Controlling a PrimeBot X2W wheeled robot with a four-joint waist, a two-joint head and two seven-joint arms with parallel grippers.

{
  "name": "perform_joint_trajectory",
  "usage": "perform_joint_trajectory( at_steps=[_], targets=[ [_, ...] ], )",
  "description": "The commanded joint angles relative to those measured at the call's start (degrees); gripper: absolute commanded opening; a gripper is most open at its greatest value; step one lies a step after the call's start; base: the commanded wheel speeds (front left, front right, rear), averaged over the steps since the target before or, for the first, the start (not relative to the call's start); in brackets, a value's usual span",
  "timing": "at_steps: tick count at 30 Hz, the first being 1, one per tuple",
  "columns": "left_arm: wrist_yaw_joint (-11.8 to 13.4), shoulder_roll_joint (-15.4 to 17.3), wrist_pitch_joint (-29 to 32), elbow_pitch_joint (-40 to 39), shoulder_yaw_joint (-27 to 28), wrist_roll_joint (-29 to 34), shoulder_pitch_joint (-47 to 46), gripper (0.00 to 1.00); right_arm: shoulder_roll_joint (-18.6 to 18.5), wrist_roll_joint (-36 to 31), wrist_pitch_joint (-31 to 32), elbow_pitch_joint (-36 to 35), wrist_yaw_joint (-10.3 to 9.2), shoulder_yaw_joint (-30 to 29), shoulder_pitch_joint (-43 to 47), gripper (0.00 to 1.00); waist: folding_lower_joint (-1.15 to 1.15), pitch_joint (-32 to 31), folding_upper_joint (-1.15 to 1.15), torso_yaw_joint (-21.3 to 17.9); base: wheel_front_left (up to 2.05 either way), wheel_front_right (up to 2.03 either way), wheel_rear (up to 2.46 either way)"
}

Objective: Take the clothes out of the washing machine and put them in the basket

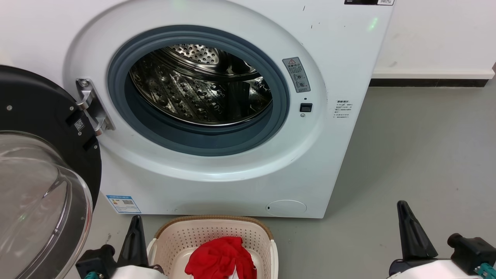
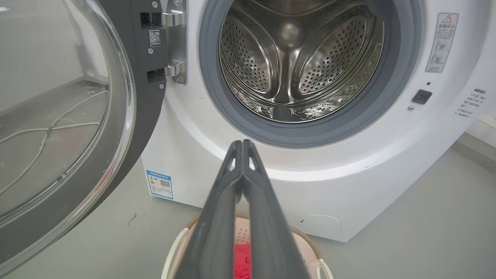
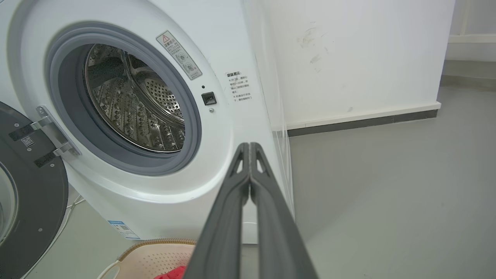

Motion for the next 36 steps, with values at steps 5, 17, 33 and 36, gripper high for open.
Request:
perform_joint_trajectory(
  at_steps=[5,17,33,36],
  targets=[
    [-0.88,0.01,1.36,-0.15,0.70,-6.05,-2.16,0.00,-0.66,6.54,0.96,0.09,0.00,-0.06,-2.28,0.00,0.00,0.02,0.00,-0.02,0.00,0.00,0.00],
    [-2.36,0.00,4.20,1.14,1.79,-18.04,-3.85,0.00,-1.17,19.03,3.30,1.69,-0.01,-0.36,-3.97,0.00,0.00,0.06,0.00,-0.06,0.00,0.00,0.00],
    [-4.09,0.00,7.50,2.62,3.02,-31.71,-5.84,0.00,-1.53,33.07,6.19,3.53,-0.01,-0.97,-5.97,0.00,0.00,0.12,0.00,-0.13,0.00,0.00,0.00],
    [-4.34,0.00,8.03,2.89,3.25,-34.03,-6.15,0.00,-1.57,35.41,6.71,3.88,-0.01,-1.10,-6.30,0.00,0.00,0.13,0.00,-0.14,0.00,0.00,0.00]
  ],
)
